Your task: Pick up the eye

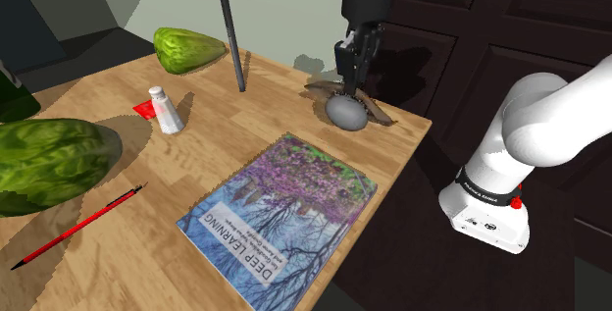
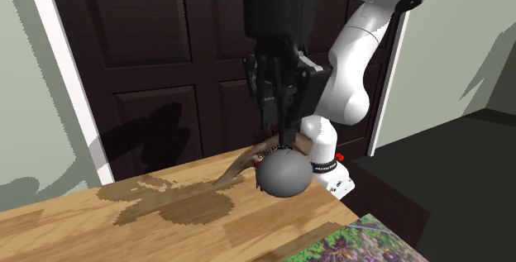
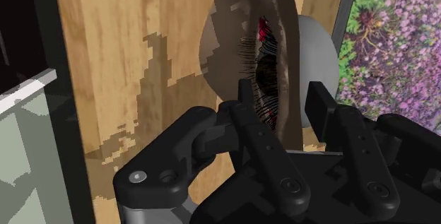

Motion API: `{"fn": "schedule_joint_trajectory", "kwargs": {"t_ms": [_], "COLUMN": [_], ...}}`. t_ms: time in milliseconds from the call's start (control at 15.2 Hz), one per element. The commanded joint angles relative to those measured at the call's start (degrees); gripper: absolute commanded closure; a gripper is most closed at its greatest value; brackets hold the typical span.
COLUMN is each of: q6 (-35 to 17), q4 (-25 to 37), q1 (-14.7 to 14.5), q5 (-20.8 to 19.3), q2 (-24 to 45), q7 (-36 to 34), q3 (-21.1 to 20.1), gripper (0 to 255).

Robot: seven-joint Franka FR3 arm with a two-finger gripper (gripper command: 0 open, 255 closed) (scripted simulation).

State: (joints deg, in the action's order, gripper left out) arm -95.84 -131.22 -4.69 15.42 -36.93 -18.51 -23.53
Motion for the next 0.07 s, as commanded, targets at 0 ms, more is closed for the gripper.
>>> {"fn": "schedule_joint_trajectory", "kwargs": {"t_ms": [0], "q6": [0.47], "q4": [0.61], "q1": [0.06], "q5": [-0.11], "q2": [0.14], "q7": [-0.04], "q3": [0.08], "gripper": [255]}}
